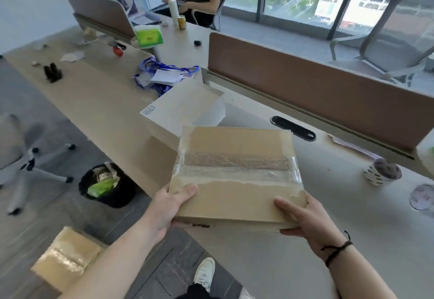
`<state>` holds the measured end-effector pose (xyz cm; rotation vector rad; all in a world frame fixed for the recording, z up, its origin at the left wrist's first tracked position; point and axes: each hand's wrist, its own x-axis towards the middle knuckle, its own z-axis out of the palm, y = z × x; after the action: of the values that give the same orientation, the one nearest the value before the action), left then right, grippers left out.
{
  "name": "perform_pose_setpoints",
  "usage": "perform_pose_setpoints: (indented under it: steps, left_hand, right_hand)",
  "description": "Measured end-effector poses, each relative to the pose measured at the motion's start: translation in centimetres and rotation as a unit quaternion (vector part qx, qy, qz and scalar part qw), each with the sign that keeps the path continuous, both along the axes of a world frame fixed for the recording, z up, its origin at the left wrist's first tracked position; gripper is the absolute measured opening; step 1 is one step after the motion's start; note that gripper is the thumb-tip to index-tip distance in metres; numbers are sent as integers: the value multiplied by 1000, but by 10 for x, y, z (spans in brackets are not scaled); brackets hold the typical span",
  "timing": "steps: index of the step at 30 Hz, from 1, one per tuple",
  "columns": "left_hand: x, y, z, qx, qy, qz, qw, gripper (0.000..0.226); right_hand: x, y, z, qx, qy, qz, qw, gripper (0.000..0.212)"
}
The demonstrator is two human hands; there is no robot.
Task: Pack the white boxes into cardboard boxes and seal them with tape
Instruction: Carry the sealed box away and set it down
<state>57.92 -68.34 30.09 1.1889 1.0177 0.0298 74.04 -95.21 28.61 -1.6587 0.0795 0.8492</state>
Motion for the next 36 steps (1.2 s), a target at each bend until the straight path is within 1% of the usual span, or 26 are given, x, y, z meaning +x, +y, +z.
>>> perform_pose_setpoints:
  steps: [6,10,14,18,22,25,28,31,36]
  left_hand:
    - [-84,11,17,39,-1,154,987,55]
    - [-147,14,27,48,-3,231,972,48]
    - [-214,17,34,48,-10,301,952,48]
    - [-290,29,36,45,-15,356,933,57]
    - [-376,49,35,39,-14,401,915,52]
    - [-446,70,37,36,-17,432,901,55]
    - [-516,91,39,37,-8,457,888,53]
    - [-576,113,40,43,-7,479,877,52]
    - [-641,154,41,43,-3,509,860,42]
  right_hand:
    - [-16,64,17,30,-19,136,990,46]
    - [-48,108,27,43,-33,217,975,41]
    - [-94,152,37,44,-40,289,955,39]
    - [-155,200,45,46,-46,351,934,35]
    - [-232,252,44,34,-45,398,916,38]
    - [-299,293,44,33,-40,429,902,42]
    - [-366,333,43,31,-38,458,888,38]
    - [-424,370,43,33,-31,480,876,42]
    - [-492,431,46,27,-30,510,859,41]
